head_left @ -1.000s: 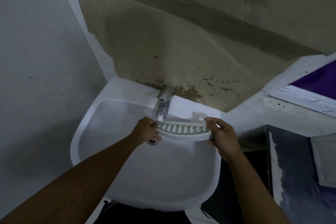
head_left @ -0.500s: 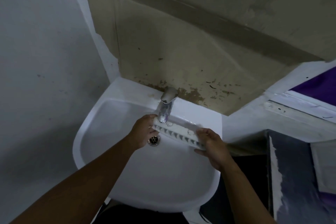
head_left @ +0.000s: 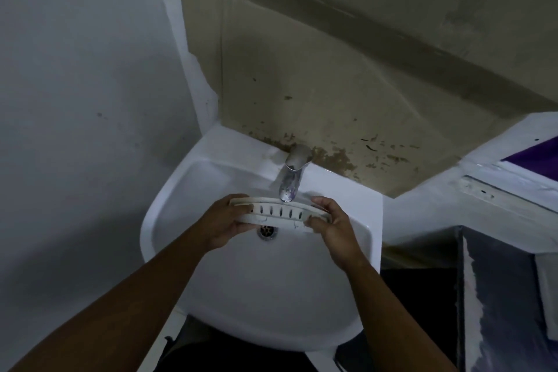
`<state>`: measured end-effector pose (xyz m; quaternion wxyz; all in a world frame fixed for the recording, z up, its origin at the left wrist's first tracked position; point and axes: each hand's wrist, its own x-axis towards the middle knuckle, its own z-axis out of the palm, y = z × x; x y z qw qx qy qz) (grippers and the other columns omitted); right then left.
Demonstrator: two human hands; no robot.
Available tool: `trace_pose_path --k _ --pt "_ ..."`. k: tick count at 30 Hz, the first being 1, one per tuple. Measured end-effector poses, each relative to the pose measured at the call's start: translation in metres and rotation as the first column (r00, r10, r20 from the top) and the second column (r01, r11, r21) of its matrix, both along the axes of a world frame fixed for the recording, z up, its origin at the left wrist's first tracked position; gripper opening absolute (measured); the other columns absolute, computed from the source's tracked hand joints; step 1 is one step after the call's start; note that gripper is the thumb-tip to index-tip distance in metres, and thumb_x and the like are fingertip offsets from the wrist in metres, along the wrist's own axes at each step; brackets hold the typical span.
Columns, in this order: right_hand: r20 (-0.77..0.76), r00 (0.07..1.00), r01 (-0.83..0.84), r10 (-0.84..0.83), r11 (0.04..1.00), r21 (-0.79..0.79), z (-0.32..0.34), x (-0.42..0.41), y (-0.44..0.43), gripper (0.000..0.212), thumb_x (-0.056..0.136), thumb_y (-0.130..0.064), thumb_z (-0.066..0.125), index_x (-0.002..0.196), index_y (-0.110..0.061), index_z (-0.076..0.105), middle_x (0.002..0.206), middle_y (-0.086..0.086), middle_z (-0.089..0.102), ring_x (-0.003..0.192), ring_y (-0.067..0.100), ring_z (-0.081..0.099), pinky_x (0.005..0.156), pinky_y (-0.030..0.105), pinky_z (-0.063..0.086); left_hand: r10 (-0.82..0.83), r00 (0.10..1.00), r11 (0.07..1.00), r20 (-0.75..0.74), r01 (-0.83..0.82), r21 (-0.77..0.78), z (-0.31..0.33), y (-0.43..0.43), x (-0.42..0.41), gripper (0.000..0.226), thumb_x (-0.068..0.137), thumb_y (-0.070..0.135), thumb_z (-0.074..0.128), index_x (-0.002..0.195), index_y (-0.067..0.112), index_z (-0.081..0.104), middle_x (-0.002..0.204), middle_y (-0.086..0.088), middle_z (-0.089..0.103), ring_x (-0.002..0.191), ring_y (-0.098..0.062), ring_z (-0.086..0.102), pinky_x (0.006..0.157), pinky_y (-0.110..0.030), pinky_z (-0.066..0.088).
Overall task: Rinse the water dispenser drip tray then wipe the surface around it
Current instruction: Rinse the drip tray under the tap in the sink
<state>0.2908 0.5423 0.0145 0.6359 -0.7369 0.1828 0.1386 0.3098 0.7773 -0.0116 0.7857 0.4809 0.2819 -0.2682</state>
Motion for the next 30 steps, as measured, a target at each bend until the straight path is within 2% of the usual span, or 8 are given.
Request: trace_pose_path --k 2,7,10,13,18,22,26,30 --pt "-0.128 0.992 0.004 -0.004 1.000 -0.002 -0.012 0.013 0.012 0.018 0.090 -0.014 0.067 0.106 -0.018 0.061 0.106 0.004 0.065 0.088 0.016 0.061 0.071 0.027 0.053 0.033 0.999 0.999 0.044 -0.032 -0.024 0.002 0.009 -0.005 0.016 0.089 -0.003 0.056 0.090 0.013 0.056 0.100 -0.014 0.062 0.093 -0.026 0.063 0.076 -0.037 0.060" --pt "-0.299 0.947 -0.133 0.115 0.990 -0.040 -0.024 0.034 0.043 0.052 0.078 -0.039 0.080 0.116 -0.017 0.053 0.109 0.004 0.070 0.081 0.017 0.070 0.054 0.027 0.055 0.099 0.993 0.995 0.067 -0.100 0.004 0.008 0.025 -0.017 0.015 0.090 -0.002 0.056 0.091 0.013 0.055 0.104 -0.016 0.060 0.091 -0.031 0.064 0.076 -0.044 0.060" --pt "-0.266 0.956 -0.114 0.127 0.991 0.065 -0.025 0.044 0.057 0.029 0.086 -0.024 0.074 0.108 -0.014 0.058 0.109 0.010 0.068 0.082 0.016 0.067 0.059 0.024 0.057 0.143 0.988 0.990 0.055 -0.142 -0.020 0.009 0.036 -0.025 0.026 0.090 -0.001 0.057 0.113 0.013 0.057 0.111 -0.014 0.061 0.093 -0.030 0.066 0.077 -0.045 0.060" --pt "-0.260 0.964 -0.013 0.062 0.982 0.186 -0.033 0.046 0.067 0.007 0.092 -0.002 0.061 0.095 -0.009 0.061 0.105 0.019 0.065 0.085 0.023 0.066 0.076 0.035 0.060 0.166 0.984 0.986 0.072 -0.166 -0.004 0.009 0.043 -0.032 0.033 0.091 0.000 0.055 0.122 0.009 0.054 0.118 -0.015 0.059 0.100 -0.027 0.064 0.078 -0.038 0.060" --pt "-0.236 0.964 0.154 -0.124 0.981 0.115 -0.045 0.041 0.082 0.016 0.099 -0.024 0.054 0.097 -0.012 0.063 0.093 0.016 0.067 0.078 0.024 0.066 0.057 0.031 0.056 0.191 0.977 0.981 0.091 -0.193 0.015 0.007 0.047 -0.041 0.025 0.090 0.003 0.059 0.114 0.009 0.059 0.114 -0.015 0.064 0.097 -0.024 0.068 0.079 -0.034 0.060" --pt "-0.211 0.944 0.278 -0.254 0.956 0.096 -0.041 0.036 0.088 0.019 0.100 -0.025 0.054 0.089 -0.011 0.060 0.080 0.010 0.065 0.066 0.023 0.064 0.059 0.036 0.058 0.213 0.973 0.976 0.094 -0.215 0.017 0.005 0.046 -0.044 0.026 0.090 0.004 0.059 0.116 0.006 0.059 0.112 -0.015 0.065 0.096 -0.024 0.068 0.078 -0.034 0.060" --pt "-0.245 0.957 0.209 -0.153 0.952 0.222 -0.039 0.038 0.077 0.002 0.095 -0.007 0.061 0.095 -0.007 0.063 0.087 0.012 0.067 0.071 0.022 0.068 0.065 0.031 0.062 0.284 0.953 0.951 0.100 -0.294 0.097 0.002 0.042 -0.042 0.026 0.091 0.003 0.057 0.117 0.001 0.053 0.109 -0.018 0.064 0.095 -0.027 0.067 0.074 -0.034 0.061" --pt "-0.293 0.955 0.088 0.038 0.910 0.406 -0.032 0.038 0.051 0.016 0.088 0.009 0.062 0.098 -0.004 0.065 0.102 0.018 0.067 0.090 0.024 0.068 0.079 0.031 0.061 0.343 0.937 0.913 0.073 -0.350 0.210 -0.007 0.042 -0.033 0.037 0.087 0.002 0.063 0.121 -0.001 0.047 0.115 -0.021 0.059 0.095 -0.029 0.065 0.068 -0.033 0.061"
